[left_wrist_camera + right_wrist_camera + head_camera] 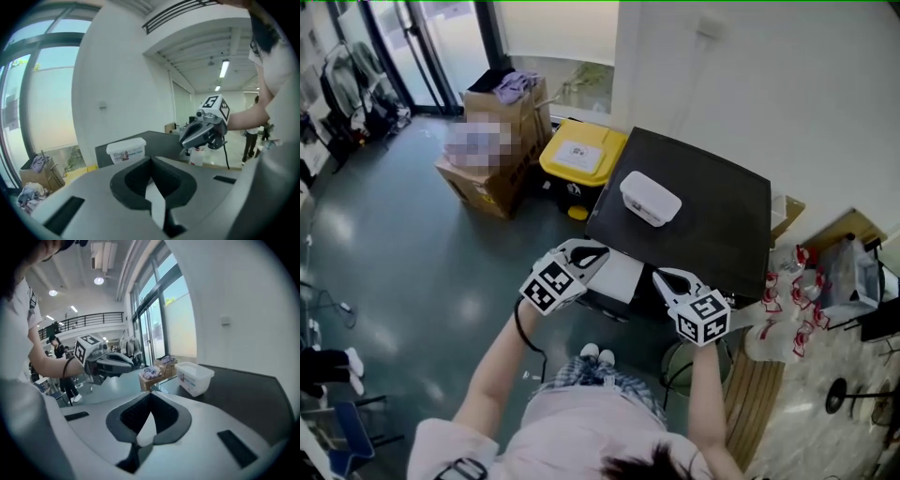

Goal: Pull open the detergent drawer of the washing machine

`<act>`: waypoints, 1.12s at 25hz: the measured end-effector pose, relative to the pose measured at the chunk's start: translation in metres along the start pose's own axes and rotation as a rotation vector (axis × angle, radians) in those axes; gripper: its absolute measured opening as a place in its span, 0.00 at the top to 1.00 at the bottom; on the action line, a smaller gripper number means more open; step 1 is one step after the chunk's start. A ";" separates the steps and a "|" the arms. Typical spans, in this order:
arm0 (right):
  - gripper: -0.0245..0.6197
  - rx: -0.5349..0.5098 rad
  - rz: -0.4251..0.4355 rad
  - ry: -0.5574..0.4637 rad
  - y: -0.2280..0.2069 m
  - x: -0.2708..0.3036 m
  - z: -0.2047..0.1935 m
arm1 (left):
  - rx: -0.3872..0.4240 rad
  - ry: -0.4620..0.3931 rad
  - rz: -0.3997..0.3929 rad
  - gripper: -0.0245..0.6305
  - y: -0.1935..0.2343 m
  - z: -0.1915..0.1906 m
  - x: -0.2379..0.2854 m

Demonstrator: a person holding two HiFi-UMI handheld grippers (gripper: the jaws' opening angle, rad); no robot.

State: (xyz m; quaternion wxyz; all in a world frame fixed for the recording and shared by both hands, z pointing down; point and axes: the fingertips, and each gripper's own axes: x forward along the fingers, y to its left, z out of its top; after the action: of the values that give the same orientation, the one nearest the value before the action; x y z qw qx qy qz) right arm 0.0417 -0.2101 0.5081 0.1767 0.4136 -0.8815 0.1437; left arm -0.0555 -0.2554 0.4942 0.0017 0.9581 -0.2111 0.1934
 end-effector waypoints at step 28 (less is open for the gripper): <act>0.94 0.206 -0.731 -0.560 -0.130 -0.179 0.037 | -0.120 -0.304 0.317 0.93 0.061 0.080 -0.004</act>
State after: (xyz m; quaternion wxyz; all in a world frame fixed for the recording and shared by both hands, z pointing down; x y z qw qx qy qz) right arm 0.2428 -0.1839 0.4121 -0.0710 0.7350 -0.6731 0.0417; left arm -0.0543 -0.3162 0.4140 -0.0036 0.9292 -0.3681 0.0315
